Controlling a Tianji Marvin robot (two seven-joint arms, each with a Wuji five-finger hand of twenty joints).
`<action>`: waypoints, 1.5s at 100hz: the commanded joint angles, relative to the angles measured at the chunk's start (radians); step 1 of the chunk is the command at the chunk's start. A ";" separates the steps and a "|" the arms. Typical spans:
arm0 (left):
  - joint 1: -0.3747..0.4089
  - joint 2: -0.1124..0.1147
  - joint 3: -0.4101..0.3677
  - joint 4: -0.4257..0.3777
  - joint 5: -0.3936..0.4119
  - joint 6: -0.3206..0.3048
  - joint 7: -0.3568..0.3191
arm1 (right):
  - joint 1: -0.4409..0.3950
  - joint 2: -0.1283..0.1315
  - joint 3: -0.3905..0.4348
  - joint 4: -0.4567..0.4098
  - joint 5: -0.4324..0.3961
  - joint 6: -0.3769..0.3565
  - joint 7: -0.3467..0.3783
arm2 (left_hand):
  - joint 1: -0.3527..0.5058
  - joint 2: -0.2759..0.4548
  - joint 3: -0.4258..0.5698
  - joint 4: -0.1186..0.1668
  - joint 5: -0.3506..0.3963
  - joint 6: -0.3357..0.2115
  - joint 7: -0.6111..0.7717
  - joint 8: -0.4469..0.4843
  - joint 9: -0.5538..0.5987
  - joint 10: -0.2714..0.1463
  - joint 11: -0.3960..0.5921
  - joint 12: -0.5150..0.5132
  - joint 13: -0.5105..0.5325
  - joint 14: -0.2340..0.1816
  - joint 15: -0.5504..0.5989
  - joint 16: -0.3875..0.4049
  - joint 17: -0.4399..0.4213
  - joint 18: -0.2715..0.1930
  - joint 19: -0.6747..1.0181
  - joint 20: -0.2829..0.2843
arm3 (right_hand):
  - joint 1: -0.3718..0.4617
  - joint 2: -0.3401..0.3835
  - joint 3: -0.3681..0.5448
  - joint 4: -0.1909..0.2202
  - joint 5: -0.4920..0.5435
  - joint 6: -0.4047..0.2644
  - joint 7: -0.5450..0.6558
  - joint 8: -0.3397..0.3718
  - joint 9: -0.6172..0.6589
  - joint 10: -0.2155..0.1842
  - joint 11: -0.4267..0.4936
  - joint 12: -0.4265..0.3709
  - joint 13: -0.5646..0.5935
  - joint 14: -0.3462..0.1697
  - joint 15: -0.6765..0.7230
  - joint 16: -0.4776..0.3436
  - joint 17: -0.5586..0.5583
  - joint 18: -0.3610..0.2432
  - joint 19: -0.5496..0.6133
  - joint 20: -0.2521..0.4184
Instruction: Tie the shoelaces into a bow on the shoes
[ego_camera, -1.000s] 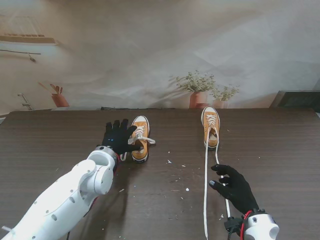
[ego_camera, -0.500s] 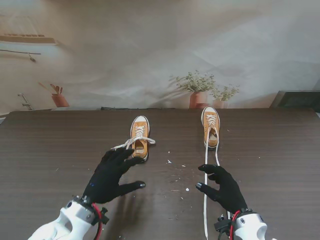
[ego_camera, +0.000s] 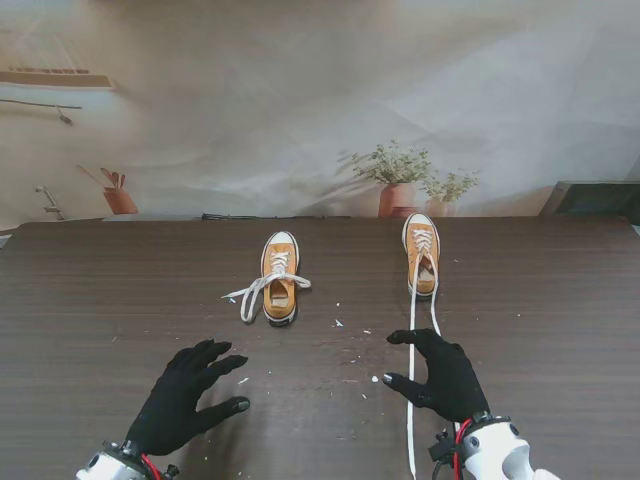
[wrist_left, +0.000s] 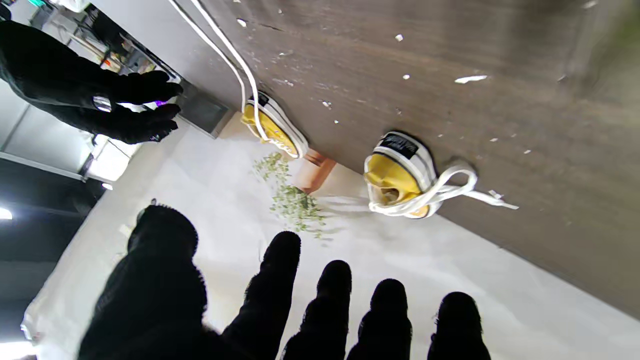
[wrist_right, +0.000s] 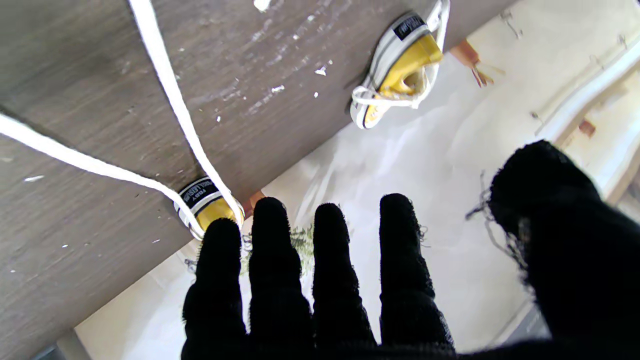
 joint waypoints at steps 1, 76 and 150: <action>0.004 -0.005 -0.008 0.010 0.062 0.022 -0.013 | 0.043 0.017 0.004 0.011 -0.024 0.012 0.015 | 0.027 0.030 -0.031 0.017 0.021 -0.003 -0.001 0.008 0.006 0.014 0.010 -0.029 -0.002 0.001 -0.014 -0.029 -0.017 0.007 -0.019 0.010 | -0.051 -0.002 -0.046 -0.007 -0.025 -0.021 -0.013 -0.009 0.010 -0.018 -0.026 -0.019 -0.024 -0.034 -0.025 -0.027 -0.019 -0.050 0.008 -0.062; -0.017 -0.008 -0.014 0.042 0.099 0.070 0.033 | 0.629 0.033 -0.139 0.467 -0.163 0.032 -0.003 | 0.051 0.041 -0.032 0.019 0.050 0.001 0.005 0.010 0.013 0.022 0.031 -0.032 0.014 0.005 -0.010 -0.025 -0.007 0.014 -0.018 0.012 | -0.035 -0.168 0.153 -0.017 -0.022 -0.030 0.035 -0.030 0.011 -0.033 -0.028 -0.021 -0.002 -0.066 -0.046 -0.044 -0.017 -0.072 0.100 -0.161; -0.056 -0.002 0.024 0.056 0.095 0.118 0.001 | 1.055 0.030 -0.457 1.074 -0.205 -0.011 -0.212 | 0.055 0.044 -0.032 0.019 0.051 0.001 0.008 0.012 0.012 0.034 0.027 -0.033 0.013 0.017 -0.009 -0.020 -0.002 0.026 -0.013 0.016 | -0.020 -0.248 0.231 -0.025 -0.030 -0.066 0.057 -0.025 0.025 -0.048 -0.027 -0.016 0.021 -0.059 -0.080 -0.064 -0.014 -0.061 0.118 -0.163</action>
